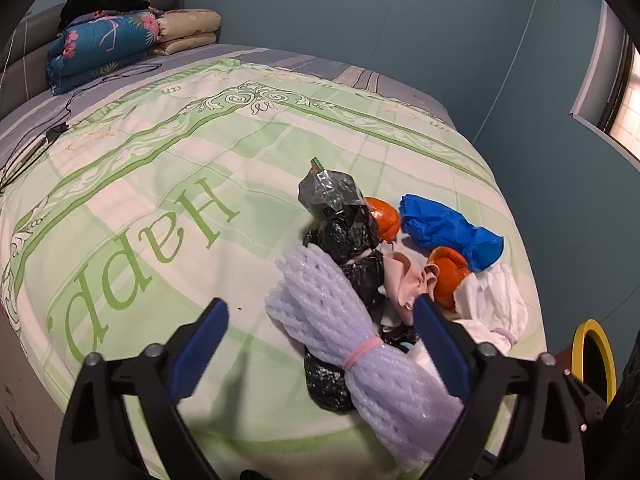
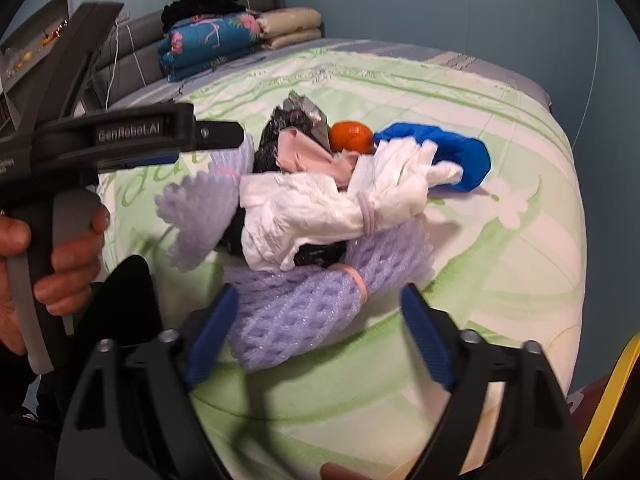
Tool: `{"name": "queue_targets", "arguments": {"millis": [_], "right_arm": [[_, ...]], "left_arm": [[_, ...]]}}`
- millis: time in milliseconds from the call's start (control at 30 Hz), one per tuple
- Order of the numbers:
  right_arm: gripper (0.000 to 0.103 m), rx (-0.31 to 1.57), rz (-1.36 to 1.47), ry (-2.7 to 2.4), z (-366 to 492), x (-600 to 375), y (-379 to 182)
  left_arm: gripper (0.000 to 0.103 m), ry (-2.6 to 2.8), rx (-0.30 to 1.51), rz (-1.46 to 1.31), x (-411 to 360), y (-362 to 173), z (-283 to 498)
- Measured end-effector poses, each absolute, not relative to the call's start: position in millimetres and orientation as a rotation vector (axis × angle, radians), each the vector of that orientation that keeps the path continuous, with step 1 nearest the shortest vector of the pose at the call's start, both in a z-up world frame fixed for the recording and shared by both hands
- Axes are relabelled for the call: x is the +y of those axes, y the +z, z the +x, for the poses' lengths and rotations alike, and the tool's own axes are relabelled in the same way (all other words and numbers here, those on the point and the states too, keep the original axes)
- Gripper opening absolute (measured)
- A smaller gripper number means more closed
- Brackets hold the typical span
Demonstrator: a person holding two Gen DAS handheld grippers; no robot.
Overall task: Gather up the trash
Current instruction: 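Return to the pile and grasp lavender foam nets with both grippers, then carry the foam nets over the yellow bin and open both grippers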
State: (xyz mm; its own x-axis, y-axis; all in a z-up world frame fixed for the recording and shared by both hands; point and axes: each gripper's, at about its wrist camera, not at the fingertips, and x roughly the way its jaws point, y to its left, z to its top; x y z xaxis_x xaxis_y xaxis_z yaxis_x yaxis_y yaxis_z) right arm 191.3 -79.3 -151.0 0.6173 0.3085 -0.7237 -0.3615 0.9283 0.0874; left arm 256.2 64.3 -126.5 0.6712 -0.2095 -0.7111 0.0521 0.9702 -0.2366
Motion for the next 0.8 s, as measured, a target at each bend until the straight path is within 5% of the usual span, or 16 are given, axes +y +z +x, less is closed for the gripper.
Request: {"name": "queue_targets", "arguments": {"millis": [167, 367, 467, 800], "right_arm": [[0.062, 0.846, -0.062, 0.386, 195.5, -81.5, -156.1], [0.061, 0.879, -0.056, 0.388, 200.3, -83.6, -162.0], [0.051, 0.886, -0.06, 0.393, 199.5, -83.0, -162.1], [0.021, 0.87, -0.035, 0.402, 194.8, -89.3, -149.7]], "left_arm": [[0.058, -0.14, 0.856, -0.221, 66.1, -135.5, 262.6], [0.038, -0.153, 0.888, -0.233, 64.9, -145.3, 265.4], [0.029, -0.152, 0.896, -0.206, 60.0, -148.7, 264.4], [0.019, -0.147, 0.862, -0.239, 70.7, -134.3, 255.1]]}}
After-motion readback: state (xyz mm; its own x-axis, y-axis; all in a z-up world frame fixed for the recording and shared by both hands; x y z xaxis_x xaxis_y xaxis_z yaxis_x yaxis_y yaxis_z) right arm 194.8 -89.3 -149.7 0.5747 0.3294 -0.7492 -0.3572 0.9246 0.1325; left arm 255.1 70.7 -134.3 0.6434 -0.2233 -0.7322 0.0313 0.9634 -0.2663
